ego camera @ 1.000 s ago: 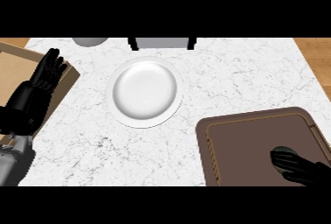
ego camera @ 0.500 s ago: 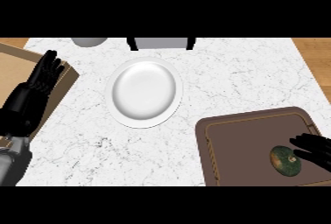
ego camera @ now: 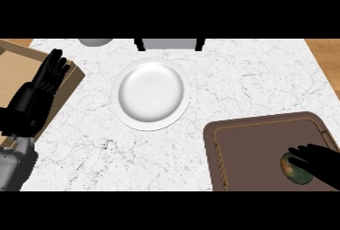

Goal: Pick the squash from the tray and place it in the plate

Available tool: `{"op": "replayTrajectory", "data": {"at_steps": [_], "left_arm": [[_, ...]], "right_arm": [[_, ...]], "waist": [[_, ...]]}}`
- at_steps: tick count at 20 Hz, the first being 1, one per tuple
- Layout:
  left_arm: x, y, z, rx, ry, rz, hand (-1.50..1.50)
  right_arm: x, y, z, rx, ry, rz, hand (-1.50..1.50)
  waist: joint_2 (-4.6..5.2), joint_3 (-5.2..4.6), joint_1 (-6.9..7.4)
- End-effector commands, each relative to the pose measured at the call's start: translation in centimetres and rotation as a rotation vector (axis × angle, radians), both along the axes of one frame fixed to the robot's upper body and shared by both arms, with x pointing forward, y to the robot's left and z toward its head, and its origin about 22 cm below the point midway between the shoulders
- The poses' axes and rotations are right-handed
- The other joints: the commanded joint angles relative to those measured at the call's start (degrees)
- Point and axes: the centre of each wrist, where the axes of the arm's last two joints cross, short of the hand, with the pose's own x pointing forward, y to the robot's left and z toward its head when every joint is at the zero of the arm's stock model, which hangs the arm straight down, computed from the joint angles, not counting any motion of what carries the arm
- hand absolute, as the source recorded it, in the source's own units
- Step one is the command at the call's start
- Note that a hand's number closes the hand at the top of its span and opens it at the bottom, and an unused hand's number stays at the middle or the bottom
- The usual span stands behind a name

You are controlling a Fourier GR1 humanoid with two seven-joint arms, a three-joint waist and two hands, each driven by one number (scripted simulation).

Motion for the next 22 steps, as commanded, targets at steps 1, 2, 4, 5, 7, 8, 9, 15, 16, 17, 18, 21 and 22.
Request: {"op": "replayTrajectory", "data": {"at_steps": [1,2,4,5,7,8,9,15,16,17,18,21,22], "left_arm": [[-1.2,1.2,0.9,-0.014,0.003,-0.01,0.0],[0.1,1.0,0.1,-0.001,0.006,-0.013,0.0],[-0.4,0.2,0.9,-0.004,-0.001,-0.018,0.0],[0.0,0.2,2.1,0.003,0.009,-0.006,0.0],[0.0,-0.9,-1.3,0.003,0.0,0.001,0.0],[-1.1,-0.9,0.2,-0.003,0.002,-0.013,0.0],[0.8,-0.9,-0.1,-0.012,-0.001,0.0,0.0],[0.1,-0.4,0.9,-0.016,0.005,-0.013,0.0],[0.1,-0.9,0.5,-0.009,0.007,-0.011,0.0],[-0.3,-0.8,1.8,-0.005,0.0,-0.019,0.0],[1.0,0.1,-0.9,-0.003,-0.001,0.001,0.0],[1.3,-0.3,1.6,0.002,0.006,-0.002,0.0],[1.6,0.9,0.3,-0.016,0.011,-0.002,0.0]], "right_arm": [[-0.4,1.3,-1.6,-0.042,-0.014,-0.043,-1.5],[0.0,0.5,-2.4,-0.042,-0.035,-0.055,-1.5],[1.2,0.9,-2.0,-0.101,-0.045,-0.09,-1.5],[0.0,0.4,-4.2,-0.13,-0.061,-0.083,-1.5],[1.4,0.7,-3.2,-0.153,-0.054,-0.114,-1.5],[1.4,-0.3,-3.0,-0.191,-0.027,-0.124,-1.5],[1.5,0.8,-4.9,-0.169,-0.017,-0.113,-1.5],[4.0,0.3,-8.3,-0.178,-0.006,-0.138,-1.5],[3.3,0.4,-7.4,-0.19,0.009,-0.127,-1.5],[3.4,-1.7,-7.4,-0.192,0.011,-0.137,-1.5],[2.5,-3.1,-8.6,-0.179,0.02,-0.122,-1.5],[3.7,-1.0,-8.4,-0.214,0.053,-0.106,-1.5],[2.7,-1.0,-9.7,-0.225,0.054,-0.107,-1.5]], "waist": [[-0.06,0.06,0.38],[0.04,0.06,0.07],[0.05,0.06,0.49],[-0.02,0.1,0.15],[0.11,0.05,0.23],[0.0,0.07,0.39],[0.13,0.07,0.2],[0.14,0.1,0.81],[0.05,0.07,0.29],[0.01,0.08,0.31],[0.12,0.08,-0.07],[0.05,0.06,0.09],[0.06,0.06,-0.05]]}}
